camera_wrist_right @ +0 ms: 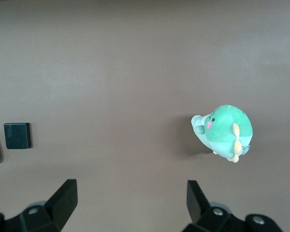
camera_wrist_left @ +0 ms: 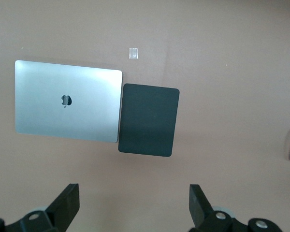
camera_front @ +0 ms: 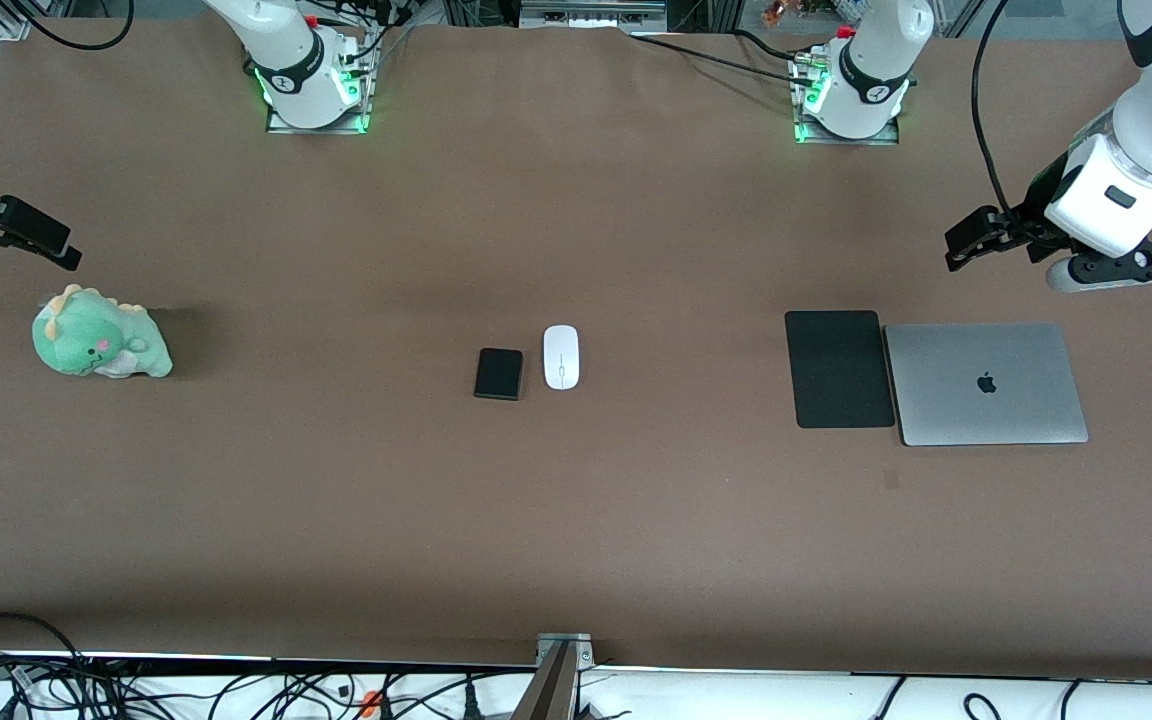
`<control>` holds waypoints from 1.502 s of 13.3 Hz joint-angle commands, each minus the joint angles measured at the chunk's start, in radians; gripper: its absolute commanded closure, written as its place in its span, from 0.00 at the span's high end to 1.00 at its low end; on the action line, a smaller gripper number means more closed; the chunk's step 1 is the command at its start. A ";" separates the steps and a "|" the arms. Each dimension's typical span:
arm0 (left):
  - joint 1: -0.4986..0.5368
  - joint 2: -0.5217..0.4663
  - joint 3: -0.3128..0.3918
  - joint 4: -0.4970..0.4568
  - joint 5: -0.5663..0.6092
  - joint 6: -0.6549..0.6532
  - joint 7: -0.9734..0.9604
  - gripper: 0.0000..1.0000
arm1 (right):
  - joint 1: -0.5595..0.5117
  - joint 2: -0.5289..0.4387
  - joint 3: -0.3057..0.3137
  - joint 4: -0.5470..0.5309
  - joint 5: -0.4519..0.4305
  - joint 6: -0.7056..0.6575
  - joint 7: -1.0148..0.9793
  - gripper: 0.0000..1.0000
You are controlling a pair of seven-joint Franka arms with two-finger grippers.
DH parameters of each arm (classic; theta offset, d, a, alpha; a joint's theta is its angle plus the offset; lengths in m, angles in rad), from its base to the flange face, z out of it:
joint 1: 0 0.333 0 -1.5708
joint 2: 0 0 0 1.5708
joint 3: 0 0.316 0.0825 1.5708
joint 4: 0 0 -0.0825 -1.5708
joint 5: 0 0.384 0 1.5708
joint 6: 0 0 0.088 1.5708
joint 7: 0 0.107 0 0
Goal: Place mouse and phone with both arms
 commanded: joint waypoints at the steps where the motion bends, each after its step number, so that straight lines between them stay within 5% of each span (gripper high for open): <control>1: 0.007 -0.003 -0.006 0.016 0.018 -0.020 0.010 1.00 | -0.008 -0.015 0.008 -0.013 -0.005 -0.004 -0.007 1.00; 16: -0.010 0.030 -0.065 0.016 0.011 -0.033 -0.069 1.00 | 0.047 0.106 0.034 -0.025 0.004 -0.051 -0.001 1.00; 20: -0.010 0.040 -0.067 0.018 0.006 -0.027 -0.068 1.00 | 0.145 0.174 0.036 -0.037 0.004 0.012 0.237 1.00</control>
